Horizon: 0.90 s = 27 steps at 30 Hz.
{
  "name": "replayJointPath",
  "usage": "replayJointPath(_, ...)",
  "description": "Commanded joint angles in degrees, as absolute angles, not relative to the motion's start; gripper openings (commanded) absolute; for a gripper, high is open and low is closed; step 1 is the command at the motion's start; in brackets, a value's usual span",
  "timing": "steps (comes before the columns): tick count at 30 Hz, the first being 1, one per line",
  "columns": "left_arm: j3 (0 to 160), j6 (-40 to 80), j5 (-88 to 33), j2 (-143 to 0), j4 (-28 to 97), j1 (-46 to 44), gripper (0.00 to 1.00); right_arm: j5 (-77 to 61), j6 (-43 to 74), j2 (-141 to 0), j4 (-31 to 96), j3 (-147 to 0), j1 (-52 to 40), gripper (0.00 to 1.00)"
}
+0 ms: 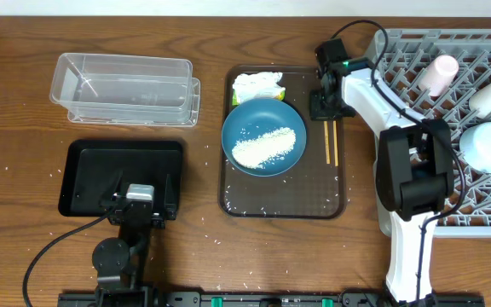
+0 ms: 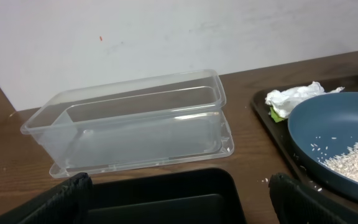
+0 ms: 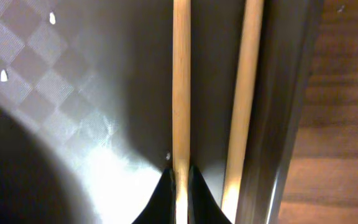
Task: Sort waste into correct bins and load items into the dishwasher rack
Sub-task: 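Carry the chopstick to the dish rack and release it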
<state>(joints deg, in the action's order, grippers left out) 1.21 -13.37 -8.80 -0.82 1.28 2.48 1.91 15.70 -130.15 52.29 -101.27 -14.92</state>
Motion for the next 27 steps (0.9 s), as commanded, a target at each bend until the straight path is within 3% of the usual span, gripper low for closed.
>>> replayJointPath(1,0.23,-13.45,-9.58,-0.71,3.20,2.55,0.93,1.02,16.25,-130.54,55.20,-107.07,-14.92,0.01)
replayJointPath(13,0.23,-13.45,-9.58,-0.71,3.18,2.55,0.93,2.57,7.60,-126.91,72.16,-131.20,-3.20,0.01)
replayJointPath(21,0.23,-13.45,-9.58,-0.71,3.20,2.55,0.93,1.50,-1.56,-126.89,73.08,-130.47,4.19,0.01)
replayJointPath(27,0.23,-13.45,-9.58,-0.71,3.18,2.55,0.93,1.06,-2.02,-126.89,70.11,-126.15,5.30,0.01)
